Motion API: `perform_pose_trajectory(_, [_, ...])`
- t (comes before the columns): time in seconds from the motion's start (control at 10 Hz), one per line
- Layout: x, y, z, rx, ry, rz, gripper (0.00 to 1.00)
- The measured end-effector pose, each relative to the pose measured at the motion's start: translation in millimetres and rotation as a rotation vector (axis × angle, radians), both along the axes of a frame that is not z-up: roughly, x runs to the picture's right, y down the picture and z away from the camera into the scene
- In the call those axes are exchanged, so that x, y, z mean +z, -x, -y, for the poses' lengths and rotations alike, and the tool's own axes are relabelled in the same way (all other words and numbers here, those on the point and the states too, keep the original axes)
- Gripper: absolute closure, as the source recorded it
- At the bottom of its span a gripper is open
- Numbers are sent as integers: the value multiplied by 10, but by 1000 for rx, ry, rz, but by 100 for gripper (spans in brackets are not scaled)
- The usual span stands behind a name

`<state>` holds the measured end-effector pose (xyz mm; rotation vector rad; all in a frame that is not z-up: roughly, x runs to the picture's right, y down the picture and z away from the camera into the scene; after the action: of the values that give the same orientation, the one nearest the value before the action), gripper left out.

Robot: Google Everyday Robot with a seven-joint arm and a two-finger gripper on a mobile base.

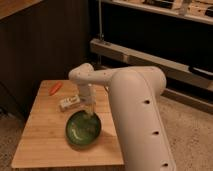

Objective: Drag the ceramic bowl in a circle

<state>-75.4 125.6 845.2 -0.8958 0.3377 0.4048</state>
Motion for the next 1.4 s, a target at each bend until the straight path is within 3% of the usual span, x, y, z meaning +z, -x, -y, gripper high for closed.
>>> perform_pose_trajectory(0.5, [21, -88, 115, 30, 4, -24, 100])
perform_pose_trajectory(0.8, [38, -524, 303, 80, -12, -56, 100])
perform_pose_trajectory(1.1, [-194, -1005, 203, 145, -36, -109, 100])
perform_pose_trajectory(1.4, [-395, -1235, -112, 166, -13, -136, 100])
